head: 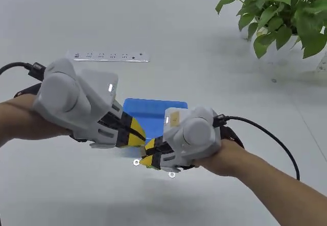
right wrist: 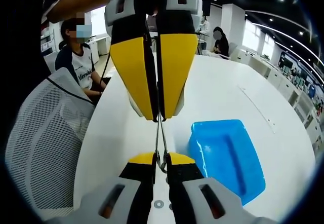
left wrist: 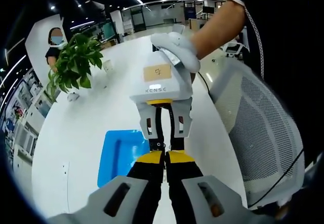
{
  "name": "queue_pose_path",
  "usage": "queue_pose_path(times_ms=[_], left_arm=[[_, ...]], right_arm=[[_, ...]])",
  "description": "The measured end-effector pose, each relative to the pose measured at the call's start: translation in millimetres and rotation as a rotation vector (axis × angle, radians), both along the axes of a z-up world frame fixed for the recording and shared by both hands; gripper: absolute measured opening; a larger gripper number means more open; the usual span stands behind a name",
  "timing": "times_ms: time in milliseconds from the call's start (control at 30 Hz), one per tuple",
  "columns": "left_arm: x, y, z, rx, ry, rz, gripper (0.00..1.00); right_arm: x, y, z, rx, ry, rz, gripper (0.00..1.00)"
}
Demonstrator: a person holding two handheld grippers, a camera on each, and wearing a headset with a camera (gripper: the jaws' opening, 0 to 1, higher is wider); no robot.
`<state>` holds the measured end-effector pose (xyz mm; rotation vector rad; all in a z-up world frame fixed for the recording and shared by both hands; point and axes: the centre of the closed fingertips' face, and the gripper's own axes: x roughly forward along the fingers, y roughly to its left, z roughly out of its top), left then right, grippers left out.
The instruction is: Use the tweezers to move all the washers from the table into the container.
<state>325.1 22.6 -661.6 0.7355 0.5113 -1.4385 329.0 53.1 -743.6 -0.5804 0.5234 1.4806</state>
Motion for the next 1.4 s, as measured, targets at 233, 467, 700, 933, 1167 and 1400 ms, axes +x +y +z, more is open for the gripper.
queue_pose_path(times_ms=[233, 467, 700, 933, 1167, 1400], left_arm=[[11.4, 1.4, 8.8, -0.002, -0.018, -0.002, 0.05], [25.2, 4.2, 13.8, -0.002, -0.034, 0.001, 0.05], [41.4, 10.2, 19.2, -0.004, -0.052, 0.013, 0.05], [54.0, 14.9, 17.4, -0.005, -0.059, 0.018, 0.05], [66.3, 18.3, 11.4, 0.000, -0.061, 0.015, 0.05], [77.3, 18.9, 2.0, 0.006, -0.055, 0.014, 0.05]], right_arm=[[13.2, 1.8, 9.2, 0.007, -0.017, -0.008, 0.09], [28.2, 4.5, 14.7, 0.012, -0.030, -0.015, 0.09], [46.7, 10.7, 20.2, 0.037, -0.038, -0.036, 0.09], [59.7, 17.6, 18.9, 0.050, -0.042, -0.048, 0.09], [72.7, 21.9, 13.1, 0.051, -0.055, -0.048, 0.09], [83.7, 22.8, 3.6, 0.048, -0.050, -0.055, 0.10]])
